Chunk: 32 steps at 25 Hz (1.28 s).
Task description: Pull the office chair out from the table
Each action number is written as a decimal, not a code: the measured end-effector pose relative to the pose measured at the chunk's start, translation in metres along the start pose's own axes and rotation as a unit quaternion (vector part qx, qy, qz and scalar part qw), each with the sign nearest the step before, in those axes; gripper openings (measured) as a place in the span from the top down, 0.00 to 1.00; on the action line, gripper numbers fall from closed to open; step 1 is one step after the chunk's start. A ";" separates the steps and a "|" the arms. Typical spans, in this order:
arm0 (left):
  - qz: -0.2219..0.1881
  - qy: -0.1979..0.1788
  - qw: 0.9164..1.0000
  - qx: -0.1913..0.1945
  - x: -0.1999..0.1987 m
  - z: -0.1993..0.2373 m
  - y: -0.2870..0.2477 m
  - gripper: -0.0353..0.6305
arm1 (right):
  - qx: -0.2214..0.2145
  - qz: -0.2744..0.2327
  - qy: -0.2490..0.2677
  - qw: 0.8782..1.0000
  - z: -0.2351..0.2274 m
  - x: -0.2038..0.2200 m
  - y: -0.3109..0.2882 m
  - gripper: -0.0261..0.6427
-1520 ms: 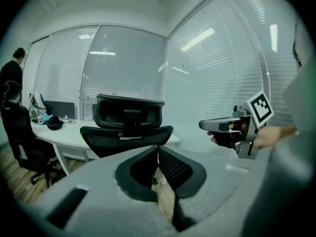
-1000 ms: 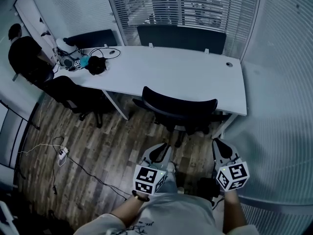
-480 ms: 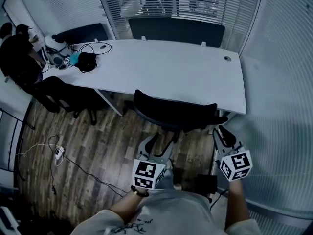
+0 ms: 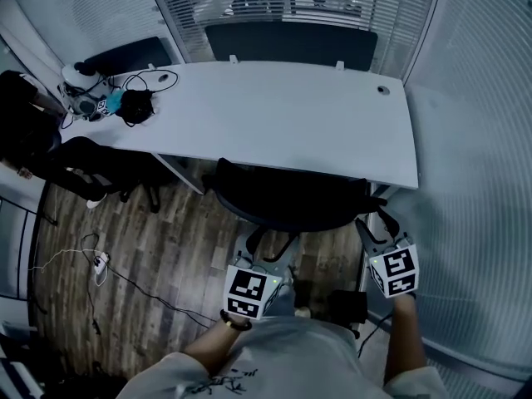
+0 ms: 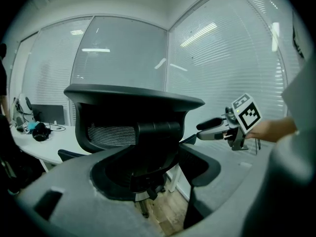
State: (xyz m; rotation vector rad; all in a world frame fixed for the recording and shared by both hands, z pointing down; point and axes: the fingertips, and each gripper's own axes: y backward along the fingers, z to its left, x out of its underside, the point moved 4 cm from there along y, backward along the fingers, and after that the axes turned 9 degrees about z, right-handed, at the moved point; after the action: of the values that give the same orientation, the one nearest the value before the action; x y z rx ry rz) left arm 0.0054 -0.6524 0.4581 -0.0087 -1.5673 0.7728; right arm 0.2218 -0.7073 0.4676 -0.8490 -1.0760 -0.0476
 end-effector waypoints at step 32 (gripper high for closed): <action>0.018 -0.034 0.998 0.047 -0.003 0.003 -0.020 0.50 | 0.022 0.200 0.361 0.910 0.033 0.012 -0.061 0.74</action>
State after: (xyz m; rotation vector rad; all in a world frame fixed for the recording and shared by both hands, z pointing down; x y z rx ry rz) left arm 0.0121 -0.6706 0.4651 0.0586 -1.5975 0.8832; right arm 0.1775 -0.7248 0.5193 -0.8928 -0.1963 0.0088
